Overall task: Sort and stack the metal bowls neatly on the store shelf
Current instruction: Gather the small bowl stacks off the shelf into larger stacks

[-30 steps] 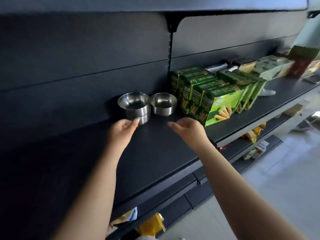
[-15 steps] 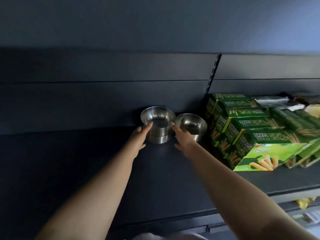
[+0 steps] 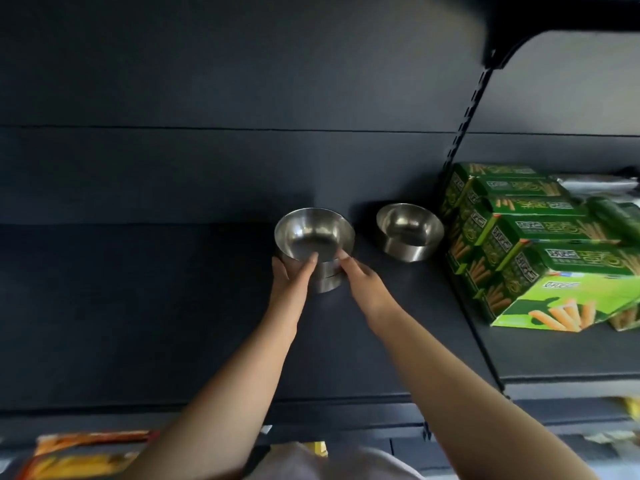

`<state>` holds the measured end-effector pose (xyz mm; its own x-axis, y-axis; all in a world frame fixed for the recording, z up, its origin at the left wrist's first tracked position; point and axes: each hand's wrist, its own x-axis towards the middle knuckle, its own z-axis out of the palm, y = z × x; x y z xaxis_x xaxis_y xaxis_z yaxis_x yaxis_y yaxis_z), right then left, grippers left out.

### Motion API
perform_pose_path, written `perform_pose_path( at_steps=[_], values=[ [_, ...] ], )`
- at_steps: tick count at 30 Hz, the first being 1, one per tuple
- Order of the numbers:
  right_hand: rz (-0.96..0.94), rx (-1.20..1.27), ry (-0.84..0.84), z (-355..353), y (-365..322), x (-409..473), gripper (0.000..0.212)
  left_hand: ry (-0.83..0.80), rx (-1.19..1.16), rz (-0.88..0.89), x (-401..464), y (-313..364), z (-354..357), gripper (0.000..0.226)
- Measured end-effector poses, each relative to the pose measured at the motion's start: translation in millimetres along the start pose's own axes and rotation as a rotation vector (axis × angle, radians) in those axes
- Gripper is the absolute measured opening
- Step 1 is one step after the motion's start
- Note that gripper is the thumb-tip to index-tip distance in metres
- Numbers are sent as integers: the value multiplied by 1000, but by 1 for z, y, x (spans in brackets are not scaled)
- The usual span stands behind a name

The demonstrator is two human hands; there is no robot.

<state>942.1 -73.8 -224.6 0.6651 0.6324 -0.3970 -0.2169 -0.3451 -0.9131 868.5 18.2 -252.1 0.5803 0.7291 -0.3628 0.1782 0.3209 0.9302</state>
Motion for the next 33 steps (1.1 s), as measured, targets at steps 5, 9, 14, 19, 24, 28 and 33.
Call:
perform_pose_path(
  at_steps=[5, 9, 14, 19, 24, 28, 33],
  values=[
    [30, -39, -46, 38, 18, -28, 68, 81, -99, 56, -34, -15, -31, 102],
    [54, -37, -81, 62, 30, -53, 71, 111, -164, 59, -57, -18, -57, 118],
    [38, -46, -76, 82, 30, -73, 56, 91, -192, 49, -65, -22, -77, 121],
    [83, 20, -25, 81, 28, -79, 60, 75, -163, 17, -70, -22, -82, 112],
    [55, 11, 20, 53, 27, -80, 23, 297, -31, 146, -87, -13, -85, 74],
    [6, 19, 15, 19, 16, -78, 35, 416, 55, 520, -107, 9, -62, 55],
    [-45, 27, 2, -35, -1, -74, 25, 300, 84, 706, -112, 30, 9, 15]
  ],
)
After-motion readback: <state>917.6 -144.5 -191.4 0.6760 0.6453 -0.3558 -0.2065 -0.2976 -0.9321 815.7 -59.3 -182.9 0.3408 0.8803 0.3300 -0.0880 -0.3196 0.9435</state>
